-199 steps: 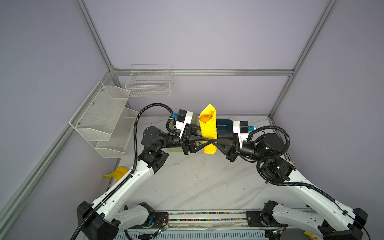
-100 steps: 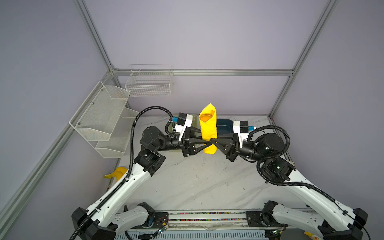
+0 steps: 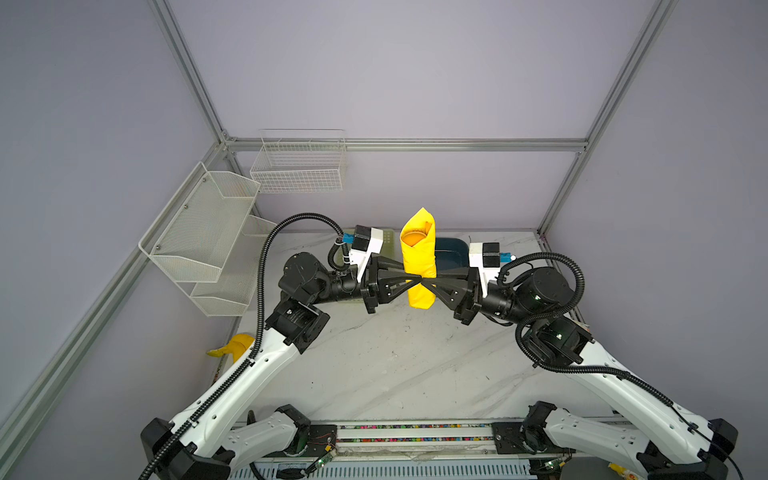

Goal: Place the utensils on the paper napkin and roll it up
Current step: 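Carry the roll over the green basket with left gripper while right withdraws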

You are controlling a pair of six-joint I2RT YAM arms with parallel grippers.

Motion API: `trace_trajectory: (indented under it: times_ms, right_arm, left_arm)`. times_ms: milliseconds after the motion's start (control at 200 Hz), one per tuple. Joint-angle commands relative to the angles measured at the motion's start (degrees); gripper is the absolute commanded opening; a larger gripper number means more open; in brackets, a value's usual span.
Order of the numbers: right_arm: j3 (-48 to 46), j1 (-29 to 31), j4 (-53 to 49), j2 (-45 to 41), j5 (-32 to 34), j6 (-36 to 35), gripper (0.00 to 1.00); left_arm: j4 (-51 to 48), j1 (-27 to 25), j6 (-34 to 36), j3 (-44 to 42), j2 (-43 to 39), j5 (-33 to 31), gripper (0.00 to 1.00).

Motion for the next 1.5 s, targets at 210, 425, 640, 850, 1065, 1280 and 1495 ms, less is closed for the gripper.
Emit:
trace_trajectory:
  times_ms: [210, 425, 640, 850, 1065, 1280, 1495]
  right_arm:
    - [1.3, -0.4, 0.6, -0.7, 0.5, -0.6, 0.02]
    - [-0.2, -0.4, 0.8, -2.2, 0.5, 0.5, 0.28]
    - [-1.7, -0.4, -3.1, -5.2, 2.3, 0.9, 0.44]
    - [-1.7, -0.4, -8.9, -7.8, 11.8, 2.0, 0.47]
    - [-1.9, -0.5, -14.2, -5.9, 18.1, 1.3, 0.44]
    - [-2.1, -0.6, -16.2, -4.0, 20.3, 1.4, 0.43]
    - [-0.3, -3.5, -20.8, 1.8, 19.5, 4.3, 0.43]
  left_arm:
    - [-0.7, -0.3, 2.5, 5.5, -2.1, 0.0, 0.08]
    - [-3.6, 0.0, 4.9, 5.8, -2.3, -2.6, 0.05]
    - [-11.8, 0.4, 8.3, 8.5, -1.1, -4.8, 0.05]
    - [-24.1, 2.1, 13.6, 12.5, 1.1, -11.6, 0.06]
    - [-35.0, 8.1, 17.5, 17.4, 6.8, -13.8, 0.06]
    - [-40.6, 15.1, 17.9, 22.3, 14.4, -12.0, 0.06]
    - [-46.8, 21.9, 15.6, 30.0, 28.4, -8.3, 0.03]
